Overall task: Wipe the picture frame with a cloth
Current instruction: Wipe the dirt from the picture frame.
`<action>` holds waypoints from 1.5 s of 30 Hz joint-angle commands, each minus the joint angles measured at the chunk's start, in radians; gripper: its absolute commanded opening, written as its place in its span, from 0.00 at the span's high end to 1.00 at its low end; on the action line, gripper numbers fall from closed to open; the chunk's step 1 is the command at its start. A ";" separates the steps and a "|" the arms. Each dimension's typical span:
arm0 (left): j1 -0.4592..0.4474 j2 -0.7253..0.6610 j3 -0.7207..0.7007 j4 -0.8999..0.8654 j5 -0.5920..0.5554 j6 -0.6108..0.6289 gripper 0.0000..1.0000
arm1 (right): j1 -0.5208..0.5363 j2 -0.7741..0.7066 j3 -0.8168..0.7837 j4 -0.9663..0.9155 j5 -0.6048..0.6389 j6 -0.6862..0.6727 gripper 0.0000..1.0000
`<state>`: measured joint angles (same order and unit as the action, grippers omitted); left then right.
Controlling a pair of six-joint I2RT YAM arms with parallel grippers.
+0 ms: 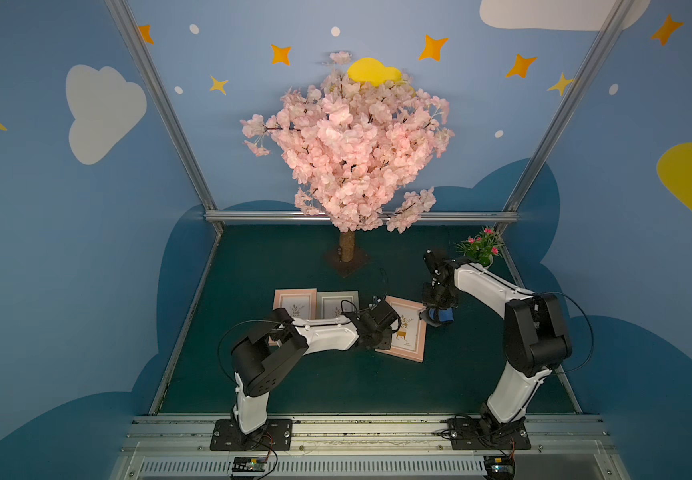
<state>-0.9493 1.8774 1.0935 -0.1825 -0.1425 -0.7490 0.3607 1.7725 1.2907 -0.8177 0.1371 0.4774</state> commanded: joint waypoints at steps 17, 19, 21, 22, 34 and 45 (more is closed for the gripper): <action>0.001 0.033 -0.028 -0.048 0.035 -0.011 0.72 | 0.197 -0.101 -0.307 0.052 -0.179 0.117 1.00; 0.000 0.035 -0.027 -0.049 0.038 -0.012 0.72 | 0.149 -0.055 -0.270 0.042 -0.133 0.092 1.00; -0.003 0.035 -0.028 -0.049 0.038 -0.011 0.72 | 0.105 -0.007 -0.203 0.029 -0.075 0.066 1.00; -0.005 0.035 -0.025 -0.051 0.040 -0.009 0.72 | 0.090 0.011 -0.169 0.024 -0.053 0.057 1.00; -0.009 0.031 0.000 -0.084 0.040 -0.014 0.72 | 0.055 -0.134 0.020 -0.066 0.024 -0.015 1.00; -0.019 0.002 0.013 -0.060 0.109 -0.038 0.63 | 0.138 -0.131 -0.179 0.114 -0.245 0.030 1.00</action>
<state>-0.9604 1.8774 1.1053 -0.2005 -0.0990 -0.7742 0.5083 1.5970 1.1229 -0.7467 -0.0830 0.4961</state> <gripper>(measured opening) 0.373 0.110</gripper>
